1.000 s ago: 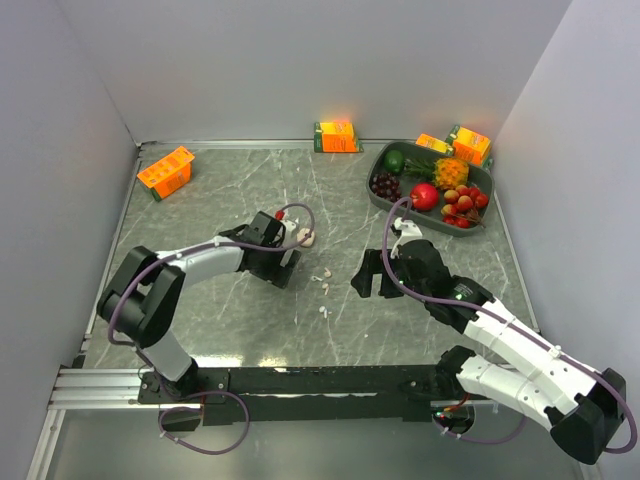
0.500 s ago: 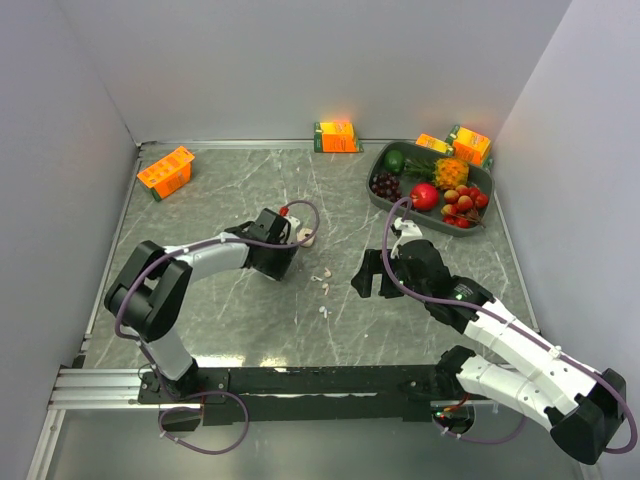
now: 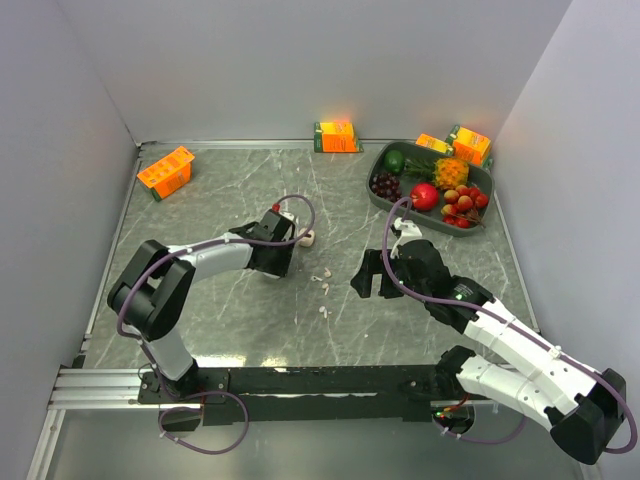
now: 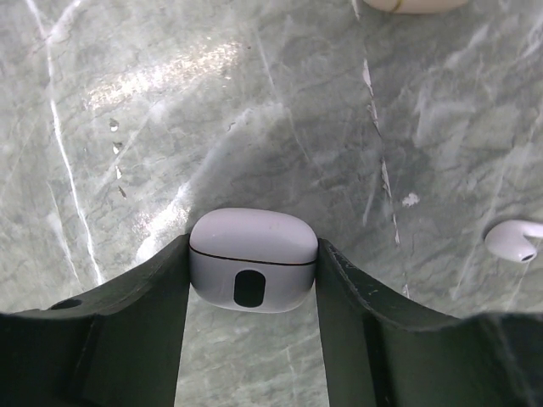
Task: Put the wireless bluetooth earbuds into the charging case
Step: Pick up the charging case at the center of the board.
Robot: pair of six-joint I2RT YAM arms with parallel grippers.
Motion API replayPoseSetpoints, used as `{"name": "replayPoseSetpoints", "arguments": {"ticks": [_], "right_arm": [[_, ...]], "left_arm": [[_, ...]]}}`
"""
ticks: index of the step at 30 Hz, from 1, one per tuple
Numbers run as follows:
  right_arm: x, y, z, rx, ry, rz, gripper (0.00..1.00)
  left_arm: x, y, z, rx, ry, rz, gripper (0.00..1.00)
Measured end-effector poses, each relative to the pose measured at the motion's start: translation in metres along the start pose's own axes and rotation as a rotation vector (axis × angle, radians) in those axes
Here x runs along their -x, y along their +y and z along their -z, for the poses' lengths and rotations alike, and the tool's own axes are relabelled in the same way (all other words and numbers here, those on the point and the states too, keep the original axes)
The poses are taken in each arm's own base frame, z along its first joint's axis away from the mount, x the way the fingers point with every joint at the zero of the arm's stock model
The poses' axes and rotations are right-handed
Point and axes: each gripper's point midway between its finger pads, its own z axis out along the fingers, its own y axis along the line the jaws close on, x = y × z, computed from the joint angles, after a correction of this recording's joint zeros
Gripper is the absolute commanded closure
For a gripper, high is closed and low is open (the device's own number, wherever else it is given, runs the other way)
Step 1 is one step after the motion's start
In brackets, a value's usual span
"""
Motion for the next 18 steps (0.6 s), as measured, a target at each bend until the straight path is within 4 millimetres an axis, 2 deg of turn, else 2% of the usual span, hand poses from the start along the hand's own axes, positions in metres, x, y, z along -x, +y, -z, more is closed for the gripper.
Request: {"name": "replayPoseSetpoints", "arguments": {"ticks": [3, 6, 13, 16, 18], "right_arm": [[0.0001, 0.0003, 0.0001, 0.0, -0.001, -0.005, 0.0], [0.0002, 0.0005, 0.0003, 0.001, -0.001, -0.01, 0.0], [-0.0002, 0.0015, 0.0004, 0.004, 0.001, -0.022, 0.0], [-0.0002, 0.0016, 0.0004, 0.004, 0.001, -0.023, 0.01], [-0.0002, 0.0015, 0.0004, 0.004, 0.001, -0.022, 0.0]], "left_arm": [[0.001, 0.0007, 0.0005, 0.016, -0.007, 0.03, 0.3], [0.0006, 0.0029, 0.0011, 0.033, -0.007, 0.05, 0.23], [-0.0037, 0.0057, 0.0031, 0.054, 0.007, 0.08, 0.22], [-0.0048, 0.0041, 0.0037, 0.059, 0.006, 0.093, 0.26], [-0.0071, 0.0014, 0.0042, 0.056, 0.007, 0.092, 0.33]]}}
